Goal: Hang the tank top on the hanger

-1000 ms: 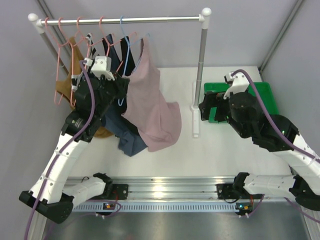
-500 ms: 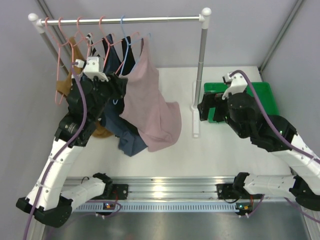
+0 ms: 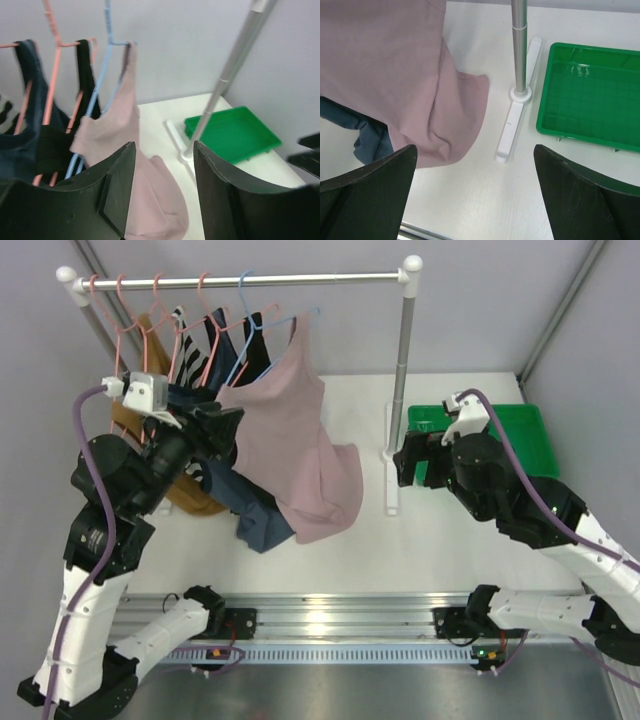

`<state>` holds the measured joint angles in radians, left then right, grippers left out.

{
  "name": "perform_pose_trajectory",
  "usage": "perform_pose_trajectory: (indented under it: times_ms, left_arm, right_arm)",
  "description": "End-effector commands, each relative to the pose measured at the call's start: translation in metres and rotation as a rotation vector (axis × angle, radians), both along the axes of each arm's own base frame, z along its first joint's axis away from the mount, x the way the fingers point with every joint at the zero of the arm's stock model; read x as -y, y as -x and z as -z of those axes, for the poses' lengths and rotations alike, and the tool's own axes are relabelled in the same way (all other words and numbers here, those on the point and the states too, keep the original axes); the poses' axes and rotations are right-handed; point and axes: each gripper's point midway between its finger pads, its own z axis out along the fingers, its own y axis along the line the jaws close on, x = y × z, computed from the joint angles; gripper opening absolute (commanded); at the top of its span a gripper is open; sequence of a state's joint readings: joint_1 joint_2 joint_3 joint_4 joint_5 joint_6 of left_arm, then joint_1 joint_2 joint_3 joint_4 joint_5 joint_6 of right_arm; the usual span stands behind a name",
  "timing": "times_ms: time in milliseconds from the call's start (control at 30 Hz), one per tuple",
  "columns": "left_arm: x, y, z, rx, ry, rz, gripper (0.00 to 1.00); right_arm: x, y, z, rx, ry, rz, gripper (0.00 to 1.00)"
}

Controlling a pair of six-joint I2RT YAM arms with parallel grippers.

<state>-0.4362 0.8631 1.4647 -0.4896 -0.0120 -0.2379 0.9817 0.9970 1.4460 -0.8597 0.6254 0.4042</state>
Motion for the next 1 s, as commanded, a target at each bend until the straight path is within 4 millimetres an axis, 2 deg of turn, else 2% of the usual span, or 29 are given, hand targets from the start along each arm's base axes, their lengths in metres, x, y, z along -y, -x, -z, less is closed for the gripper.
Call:
perform_pose_trajectory:
  times_ms: [0, 33, 67, 100, 167, 200, 233, 267, 300, 333, 367, 400, 433, 467, 633, 733, 967]
  left_arm:
    - [0.033, 0.020, 0.022, -0.063, -0.027, 0.222, 0.55]
    - [0.043, 0.023, 0.032, -0.090, -0.029, 0.279, 0.55]
    - [0.057, 0.033, 0.040, -0.111, -0.031, 0.379, 0.60]
    - [0.067, 0.034, 0.062, -0.188, -0.014, 0.432, 0.61]
    - [0.080, 0.042, 0.081, -0.244, 0.015, 0.523, 0.65]
    - [0.083, 0.042, 0.099, -0.273, 0.047, 0.529, 0.67]
    - [0.083, 0.043, 0.108, -0.282, 0.058, 0.528, 0.67]
    - [0.082, 0.043, 0.117, -0.286, 0.066, 0.524, 0.68]
    - [0.081, 0.044, 0.136, -0.311, 0.074, 0.508, 0.68]
    - [0.081, 0.045, 0.144, -0.324, 0.080, 0.507, 0.68]
    - [0.080, 0.047, 0.160, -0.355, 0.087, 0.502, 0.68]
    - [0.079, 0.046, 0.169, -0.368, 0.089, 0.491, 0.67]
    - [0.078, 0.046, 0.173, -0.366, 0.092, 0.484, 0.67]
    - [0.077, 0.046, 0.185, -0.386, 0.091, 0.474, 0.67]
    - [0.070, 0.047, 0.201, -0.390, 0.082, 0.436, 0.67]
    - [0.069, 0.048, 0.207, -0.406, 0.073, 0.433, 0.67]
    - [0.067, 0.051, 0.213, -0.413, 0.049, 0.427, 0.67]
  right_arm:
    - [-0.003, 0.004, -0.007, 0.040, -0.079, -0.016, 1.00]
    - [-0.003, 0.004, -0.006, 0.042, -0.087, -0.015, 1.00]
    - [-0.003, 0.004, 0.003, 0.033, -0.078, -0.014, 1.00]
    - [-0.001, 0.005, 0.004, 0.035, -0.092, -0.008, 1.00]
    - [-0.001, 0.005, 0.013, 0.025, -0.089, -0.006, 1.00]
    - [-0.001, 0.005, 0.017, 0.019, -0.088, -0.002, 1.00]
    - [-0.002, 0.006, 0.022, 0.008, -0.090, 0.001, 1.00]
    - [-0.001, 0.006, 0.031, -0.004, -0.082, 0.005, 1.00]
    - [-0.001, 0.007, 0.036, -0.014, -0.088, 0.009, 0.99]
    - [-0.001, 0.007, 0.043, -0.024, -0.083, 0.012, 1.00]
    - [0.000, 0.009, 0.055, -0.038, -0.084, 0.018, 1.00]
    - [0.001, 0.010, 0.061, -0.044, -0.086, 0.019, 1.00]
    - [0.002, 0.010, 0.076, -0.060, -0.068, 0.024, 1.00]
    - [0.003, 0.012, 0.077, -0.053, -0.089, 0.022, 1.00]
    - [0.011, 0.015, 0.104, -0.079, -0.094, 0.054, 1.00]
    - [0.016, 0.017, 0.111, -0.079, -0.099, 0.066, 1.00]
    - [0.025, 0.015, 0.105, -0.047, -0.104, 0.098, 1.00]
